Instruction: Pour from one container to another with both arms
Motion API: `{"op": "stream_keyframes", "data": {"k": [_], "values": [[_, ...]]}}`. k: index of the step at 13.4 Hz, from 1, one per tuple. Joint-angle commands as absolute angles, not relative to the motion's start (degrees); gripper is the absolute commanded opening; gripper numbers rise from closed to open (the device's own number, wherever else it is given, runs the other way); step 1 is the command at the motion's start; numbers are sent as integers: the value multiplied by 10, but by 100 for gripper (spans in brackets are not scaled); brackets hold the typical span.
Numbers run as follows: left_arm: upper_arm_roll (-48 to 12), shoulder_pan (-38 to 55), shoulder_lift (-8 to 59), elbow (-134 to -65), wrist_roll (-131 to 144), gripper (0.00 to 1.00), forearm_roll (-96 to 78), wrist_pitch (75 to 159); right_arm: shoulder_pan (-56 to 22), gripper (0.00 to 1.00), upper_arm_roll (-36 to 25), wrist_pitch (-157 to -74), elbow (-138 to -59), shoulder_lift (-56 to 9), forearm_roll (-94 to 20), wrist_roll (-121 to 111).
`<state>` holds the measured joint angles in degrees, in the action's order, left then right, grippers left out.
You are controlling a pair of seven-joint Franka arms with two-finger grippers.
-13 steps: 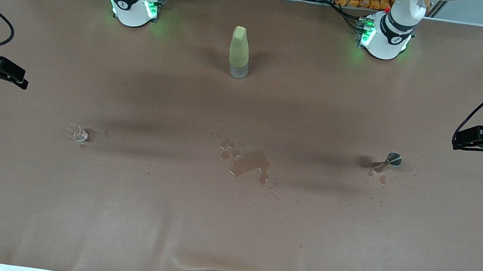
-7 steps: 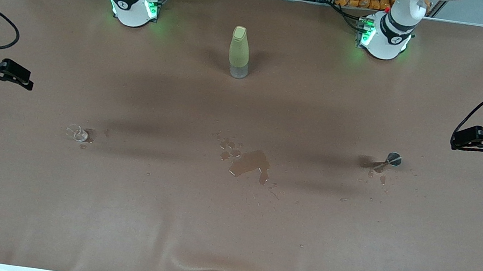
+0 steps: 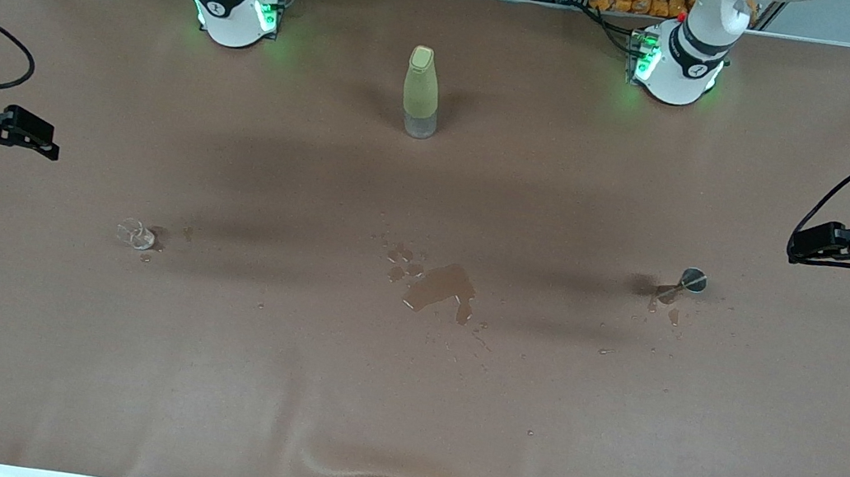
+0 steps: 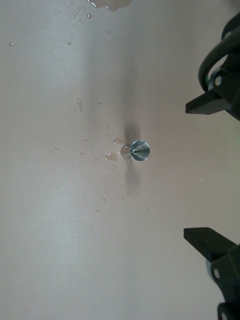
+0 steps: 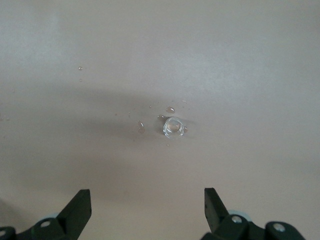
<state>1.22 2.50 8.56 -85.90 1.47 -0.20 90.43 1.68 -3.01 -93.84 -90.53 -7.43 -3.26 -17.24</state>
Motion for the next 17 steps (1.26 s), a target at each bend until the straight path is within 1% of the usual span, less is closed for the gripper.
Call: {"op": "stream_keyframes", "data": {"k": [1, 4, 7, 8, 9, 10, 12, 15, 17], "values": [[15, 32, 82, -861, 18, 100, -2, 905, 39, 100, -31, -934, -897, -90, -102, -240], [15, 32, 82, -861, 16, 100, -2, 905, 50, 100, -30, -933, -899, -95, -113, -287], [15, 33, 82, -861, 16, 100, -2, 905, 59, 100, -30, -929, -903, -95, -157, -387], [15, 33, 82, -861, 16, 100, -2, 906, 63, 100, -28, -931, -904, -97, -176, -436], [15, 32, 82, -861, 16, 100, -2, 906, 65, 100, -31, -931, -904, -105, -231, -489], [15, 33, 83, -861, 15, 100, -2, 906, 71, 100, -31, -930, -904, -107, -256, -510], [14, 32, 83, -861, 6, 100, -2, 911, 83, 100, -30, -930, -912, -111, -267, -535], [13, 30, 91, -863, -79, 100, -2, 925, 107, 100, -30, -930, -916, -117, -318, -627], [13, 22, 92, -865, -136, 100, -9, 928, 125, 100, -30, -933, -941, -120, -350, -697]]}}
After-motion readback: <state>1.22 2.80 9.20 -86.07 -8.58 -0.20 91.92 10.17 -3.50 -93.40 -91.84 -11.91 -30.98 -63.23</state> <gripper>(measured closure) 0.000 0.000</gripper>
